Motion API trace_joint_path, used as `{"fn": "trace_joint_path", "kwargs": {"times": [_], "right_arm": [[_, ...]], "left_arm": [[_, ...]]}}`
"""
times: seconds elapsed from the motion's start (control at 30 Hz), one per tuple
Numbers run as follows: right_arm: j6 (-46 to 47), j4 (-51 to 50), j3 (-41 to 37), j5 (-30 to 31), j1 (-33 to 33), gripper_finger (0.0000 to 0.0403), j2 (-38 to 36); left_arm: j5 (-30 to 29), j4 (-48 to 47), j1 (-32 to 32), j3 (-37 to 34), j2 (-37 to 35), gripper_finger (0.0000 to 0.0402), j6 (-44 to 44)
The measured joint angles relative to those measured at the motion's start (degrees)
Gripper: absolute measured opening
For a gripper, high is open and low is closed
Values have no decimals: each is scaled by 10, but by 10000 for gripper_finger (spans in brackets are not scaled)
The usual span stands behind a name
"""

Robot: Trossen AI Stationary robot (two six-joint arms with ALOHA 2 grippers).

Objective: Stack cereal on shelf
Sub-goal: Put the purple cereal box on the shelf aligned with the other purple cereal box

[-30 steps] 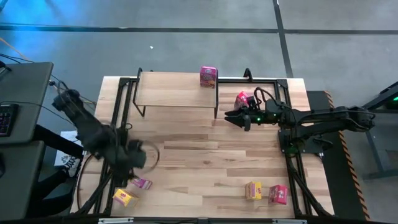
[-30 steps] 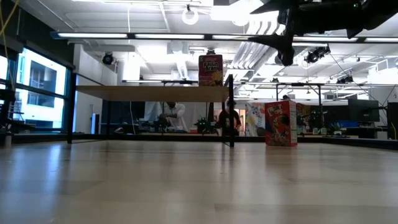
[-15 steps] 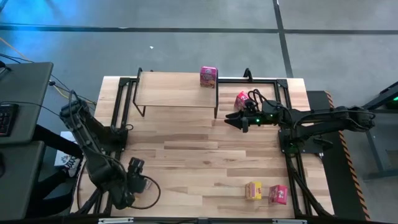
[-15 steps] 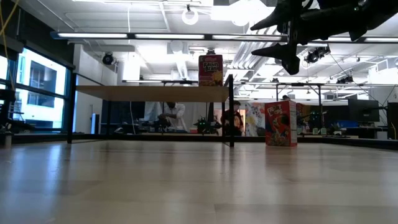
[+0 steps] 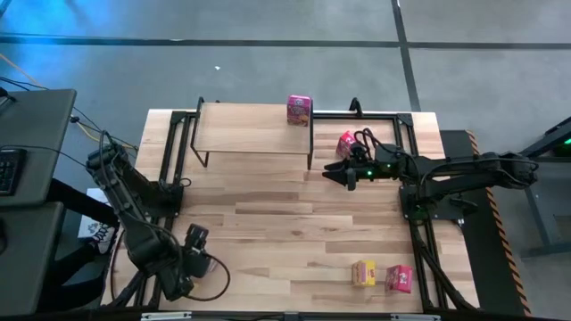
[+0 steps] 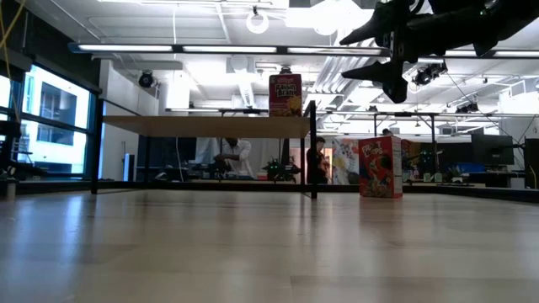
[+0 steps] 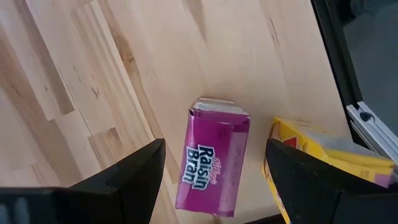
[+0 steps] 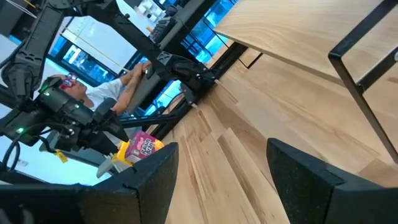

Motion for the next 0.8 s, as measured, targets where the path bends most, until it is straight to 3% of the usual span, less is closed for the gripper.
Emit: {"fn": "trace_joint_path", "kwargs": {"times": [0.17, 0.8], "right_arm": [[0, -6, 0, 0, 0, 241, 0], [0, -10, 0, 0, 0, 241, 0]], "left_arm": [[36, 17, 3, -47, 0, 271, -6], [40, 141, 3, -158, 0, 270, -40]]}}
